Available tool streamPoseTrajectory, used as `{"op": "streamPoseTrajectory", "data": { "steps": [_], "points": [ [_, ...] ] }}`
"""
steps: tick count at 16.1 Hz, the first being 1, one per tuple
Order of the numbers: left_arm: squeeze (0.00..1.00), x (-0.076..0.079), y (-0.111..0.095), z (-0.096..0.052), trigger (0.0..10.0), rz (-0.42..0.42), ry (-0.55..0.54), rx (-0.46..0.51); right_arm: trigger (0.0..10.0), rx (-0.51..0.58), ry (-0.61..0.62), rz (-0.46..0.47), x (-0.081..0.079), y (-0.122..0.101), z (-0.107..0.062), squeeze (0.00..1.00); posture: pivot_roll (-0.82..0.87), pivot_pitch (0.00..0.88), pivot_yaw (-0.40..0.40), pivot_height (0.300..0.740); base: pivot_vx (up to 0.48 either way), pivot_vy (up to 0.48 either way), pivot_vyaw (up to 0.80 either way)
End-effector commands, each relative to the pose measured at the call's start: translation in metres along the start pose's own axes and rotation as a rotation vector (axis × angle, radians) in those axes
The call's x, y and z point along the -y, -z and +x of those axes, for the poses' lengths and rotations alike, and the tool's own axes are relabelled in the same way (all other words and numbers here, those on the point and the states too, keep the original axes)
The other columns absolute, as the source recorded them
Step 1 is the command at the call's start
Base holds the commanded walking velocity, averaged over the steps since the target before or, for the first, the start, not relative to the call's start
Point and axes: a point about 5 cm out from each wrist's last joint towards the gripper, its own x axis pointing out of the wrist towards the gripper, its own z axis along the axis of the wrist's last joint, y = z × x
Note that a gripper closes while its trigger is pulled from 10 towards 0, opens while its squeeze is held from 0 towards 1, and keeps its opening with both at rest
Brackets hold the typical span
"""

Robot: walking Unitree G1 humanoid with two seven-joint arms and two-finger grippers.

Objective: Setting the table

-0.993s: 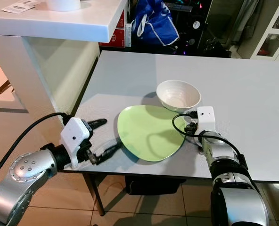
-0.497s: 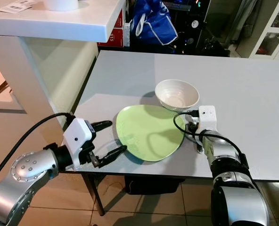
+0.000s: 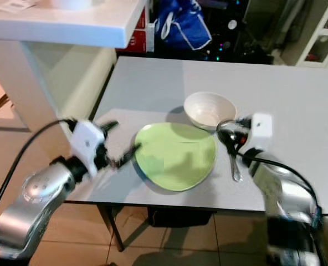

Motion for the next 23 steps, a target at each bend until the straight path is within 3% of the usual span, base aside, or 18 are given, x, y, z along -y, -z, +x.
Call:
{"op": "streamPoseTrajectory", "data": {
  "steps": [1, 5, 7, 9, 12, 17, 23],
  "points": [
    [0.0, -0.006, -0.001, 0.004, 10.0, 0.003, -0.078, 0.002, 10.0, 0.062, 0.026, -0.006, -0.006, -0.012, -0.013, 0.0, -0.03, 0.0, 0.039, 0.74, 0.0, 0.0, 0.0],
    [0.0, -0.014, -0.007, 0.02, 10.0, -0.006, -0.171, 0.0, 10.0, 0.22, 0.148, -0.094, -0.021, -0.036, -0.024, 0.0, -0.07, 0.0, 0.061, 0.74, 0.0, 0.0, 0.0],
    [0.0, -0.027, -0.021, 0.023, 10.0, 0.056, -0.246, 0.008, 10.0, 0.257, 0.119, -0.045, -0.038, -0.048, -0.015, 0.0, 0.0, 0.0, 0.006, 0.74, 0.0, 0.0, 0.0],
    [0.0, -0.034, -0.026, 0.021, 10.0, 0.038, -0.285, 0.022, 10.0, 0.239, 0.099, -0.039, -0.053, -0.043, -0.008, 0.0, 0.03, 0.0, -0.016, 0.74, 0.0, 0.0, 0.0],
    [0.0, -0.039, -0.015, 0.013, 10.0, -0.018, -0.339, -0.014, 10.0, 0.184, 0.093, -0.049, -0.075, -0.027, 0.0, 0.0, 0.01, 0.0, -0.013, 0.74, 0.0, 0.0, 0.0],
    [0.0, -0.042, -0.014, 0.025, 10.0, -0.027, -0.335, -0.026, 10.0, 0.17, 0.143, -0.056, -0.074, -0.022, 0.0, 0.0, -0.01, 0.0, 0.001, 0.74, 0.0, 0.0, 0.0],
    [0.0, -0.046, -0.016, 0.028, 10.0, 0.017, -0.346, -0.024, 10.0, 0.161, 0.155, -0.039, -0.073, -0.019, 0.005, 0.0, -0.01, 0.0, 0.012, 0.74, 0.0, 0.0, 0.0]
  ]
}}
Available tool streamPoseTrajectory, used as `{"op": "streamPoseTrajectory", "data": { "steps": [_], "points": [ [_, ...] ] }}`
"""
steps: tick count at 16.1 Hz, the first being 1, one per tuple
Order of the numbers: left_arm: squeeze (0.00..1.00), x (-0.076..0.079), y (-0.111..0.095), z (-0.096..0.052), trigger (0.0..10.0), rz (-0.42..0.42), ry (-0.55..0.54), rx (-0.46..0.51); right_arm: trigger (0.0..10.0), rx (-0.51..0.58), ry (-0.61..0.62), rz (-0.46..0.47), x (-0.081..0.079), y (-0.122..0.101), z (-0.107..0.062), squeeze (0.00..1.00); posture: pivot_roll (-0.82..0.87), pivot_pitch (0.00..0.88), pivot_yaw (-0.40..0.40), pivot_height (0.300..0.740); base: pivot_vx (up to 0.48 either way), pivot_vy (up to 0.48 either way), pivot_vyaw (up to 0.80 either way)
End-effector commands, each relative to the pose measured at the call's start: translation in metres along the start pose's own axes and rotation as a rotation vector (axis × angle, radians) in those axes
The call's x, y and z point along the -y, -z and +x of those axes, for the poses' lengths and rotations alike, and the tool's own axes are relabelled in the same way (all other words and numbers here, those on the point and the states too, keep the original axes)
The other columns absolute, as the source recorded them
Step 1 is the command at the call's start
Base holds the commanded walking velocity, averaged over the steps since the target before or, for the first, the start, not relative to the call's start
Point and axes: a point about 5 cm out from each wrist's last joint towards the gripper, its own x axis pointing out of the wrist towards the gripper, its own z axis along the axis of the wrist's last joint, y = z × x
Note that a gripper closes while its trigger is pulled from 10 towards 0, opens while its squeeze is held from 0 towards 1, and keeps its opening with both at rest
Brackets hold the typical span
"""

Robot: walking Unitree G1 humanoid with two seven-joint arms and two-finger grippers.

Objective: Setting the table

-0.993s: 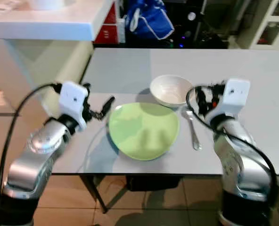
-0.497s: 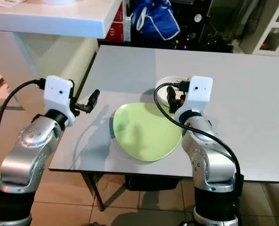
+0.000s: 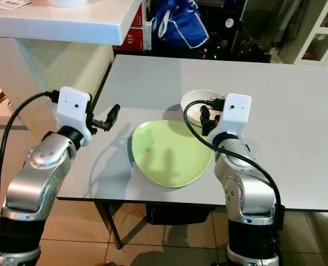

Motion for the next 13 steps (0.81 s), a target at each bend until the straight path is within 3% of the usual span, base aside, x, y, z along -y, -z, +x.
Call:
{"op": "streamPoseTrajectory", "data": {
  "steps": [1, 13],
  "points": [
    [0.0, -0.0022, -0.0022, 0.0037, 10.0, 0.019, -0.016, 0.005, 10.0, 0.009, 0.022, 0.0, 0.0024, -0.0007, -0.0003, 0.0, -0.01, 0.0, 0.021, 0.74, 0.0, 0.0, 0.0],
    [0.0, 0.0073, -0.0038, 0.0092, 10.0, 0.011, 0.024, 0.026, 10.0, -0.006, 0.039, 0.001, 0.0052, 0.0047, -0.0012, 0.0, -0.03, 0.0, 0.032, 0.74, 0.0, 0.0, 0.0]
  ]
}}
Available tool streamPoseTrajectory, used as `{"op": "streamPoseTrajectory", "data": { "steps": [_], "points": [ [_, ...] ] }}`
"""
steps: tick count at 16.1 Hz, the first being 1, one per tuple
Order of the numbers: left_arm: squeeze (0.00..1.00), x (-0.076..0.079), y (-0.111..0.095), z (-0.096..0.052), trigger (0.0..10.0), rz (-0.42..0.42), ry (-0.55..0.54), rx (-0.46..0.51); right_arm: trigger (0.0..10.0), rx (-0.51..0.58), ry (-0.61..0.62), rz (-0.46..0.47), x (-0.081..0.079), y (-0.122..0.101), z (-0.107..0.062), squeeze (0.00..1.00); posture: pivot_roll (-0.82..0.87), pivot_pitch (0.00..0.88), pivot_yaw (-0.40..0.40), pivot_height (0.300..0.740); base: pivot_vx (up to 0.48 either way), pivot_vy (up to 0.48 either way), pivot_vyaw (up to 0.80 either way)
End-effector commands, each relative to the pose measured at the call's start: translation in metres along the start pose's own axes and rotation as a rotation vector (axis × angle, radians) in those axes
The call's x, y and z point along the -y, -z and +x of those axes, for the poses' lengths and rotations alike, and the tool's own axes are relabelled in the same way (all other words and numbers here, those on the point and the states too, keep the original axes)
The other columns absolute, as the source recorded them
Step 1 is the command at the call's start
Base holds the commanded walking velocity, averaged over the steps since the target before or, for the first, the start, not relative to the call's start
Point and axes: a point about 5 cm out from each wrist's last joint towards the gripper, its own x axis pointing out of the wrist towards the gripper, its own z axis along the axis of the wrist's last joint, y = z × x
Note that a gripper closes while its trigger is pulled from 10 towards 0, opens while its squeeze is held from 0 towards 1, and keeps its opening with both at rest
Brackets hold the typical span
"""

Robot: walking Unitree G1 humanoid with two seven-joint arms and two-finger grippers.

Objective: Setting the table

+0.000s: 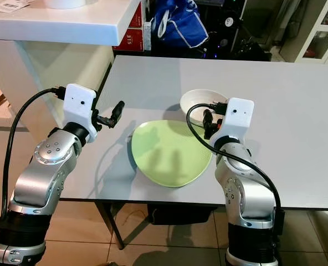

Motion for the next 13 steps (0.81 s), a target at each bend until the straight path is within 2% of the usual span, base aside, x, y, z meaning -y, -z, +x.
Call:
{"op": "streamPoseTrajectory", "data": {
  "steps": [1, 9, 13],
  "points": [
    [0.0, 0.0006, -0.0027, 0.0017, 10.0, 0.011, 0.011, 0.009, 10.0, 0.008, 0.0, -0.007, -0.0011, -0.0019, 0.0012, 0.0, -0.03, 0.0, 0.031, 0.74, 0.0, 0.0, 0.0],
    [0.0, 0.0011, -0.0019, 0.0016, 10.0, 0.014, 0.014, 0.008, 10.0, -0.001, 0.004, -0.014, -0.0006, -0.0005, 0.0012, 0.0, -0.03, 0.0, 0.033, 0.74, 0.0, 0.0, 0.0],
    [0.0, 0.0007, -0.0019, 0.0015, 10.0, 0.02, 0.016, 0.005, 10.0, -0.005, 0.006, -0.015, -0.0009, -0.0003, 0.001, 0.0, -0.03, 0.0, 0.037, 0.74, -0.285, 0.0, 0.0]
  ]
}}
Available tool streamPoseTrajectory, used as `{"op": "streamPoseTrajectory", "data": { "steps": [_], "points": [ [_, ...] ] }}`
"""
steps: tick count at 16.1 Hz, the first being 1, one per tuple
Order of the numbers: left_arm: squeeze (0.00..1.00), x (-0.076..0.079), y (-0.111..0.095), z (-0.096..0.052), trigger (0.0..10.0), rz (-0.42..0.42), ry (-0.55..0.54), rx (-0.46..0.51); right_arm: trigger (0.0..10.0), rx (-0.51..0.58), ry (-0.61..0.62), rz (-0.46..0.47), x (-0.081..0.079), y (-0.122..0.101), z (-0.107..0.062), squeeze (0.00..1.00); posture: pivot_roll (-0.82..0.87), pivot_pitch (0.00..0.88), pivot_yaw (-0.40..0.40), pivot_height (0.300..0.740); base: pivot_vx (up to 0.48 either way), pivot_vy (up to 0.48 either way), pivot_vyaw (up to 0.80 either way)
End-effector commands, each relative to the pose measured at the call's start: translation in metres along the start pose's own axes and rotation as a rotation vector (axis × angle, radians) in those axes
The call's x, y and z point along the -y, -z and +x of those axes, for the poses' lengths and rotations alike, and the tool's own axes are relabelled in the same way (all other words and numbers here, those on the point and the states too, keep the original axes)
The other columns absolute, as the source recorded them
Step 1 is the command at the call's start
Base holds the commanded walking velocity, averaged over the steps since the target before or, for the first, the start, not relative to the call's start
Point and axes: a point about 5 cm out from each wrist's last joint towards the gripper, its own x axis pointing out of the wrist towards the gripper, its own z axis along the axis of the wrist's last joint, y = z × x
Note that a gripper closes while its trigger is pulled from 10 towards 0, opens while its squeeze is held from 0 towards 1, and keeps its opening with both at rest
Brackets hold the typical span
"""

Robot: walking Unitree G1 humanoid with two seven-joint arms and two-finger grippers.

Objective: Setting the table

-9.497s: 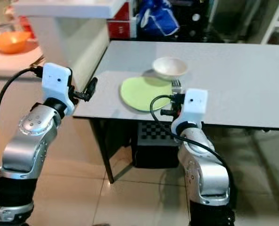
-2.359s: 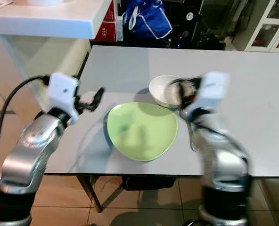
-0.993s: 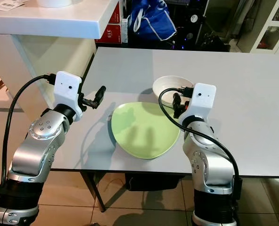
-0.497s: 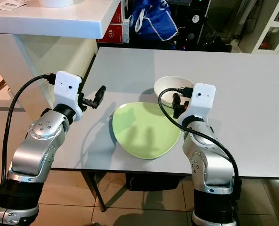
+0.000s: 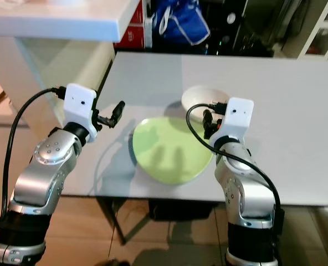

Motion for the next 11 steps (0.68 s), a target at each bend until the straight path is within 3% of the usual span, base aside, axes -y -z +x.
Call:
{"op": "streamPoseTrajectory", "data": {
  "steps": [1, 4, 11],
  "points": [
    [0.0, 0.0003, -0.0003, 0.0009, 10.0, 0.015, 0.006, -0.002, 10.0, -0.005, 0.002, -0.009, -0.0009, 0.0, 0.0006, 0.0, -0.03, 0.0, 0.037, 0.74, -0.3, 0.0, 0.0],
    [0.0, 0.0002, -0.0003, 0.001, 10.0, 0.017, 0.007, -0.003, 10.0, -0.008, 0.002, -0.01, -0.001, 0.0003, 0.0008, 0.0, -0.03, 0.0, 0.037, 0.74, -0.3, 0.0, 0.0],
    [0.0, -0.0033, 0.0005, 0.0036, 10.0, 0.018, -0.018, -0.016, 10.0, -0.009, 0.002, -0.012, -0.0014, -0.0001, 0.0016, 0.0, -0.03, 0.0, 0.04, 0.74, 0.0, 0.0, 0.0]
  ]
}}
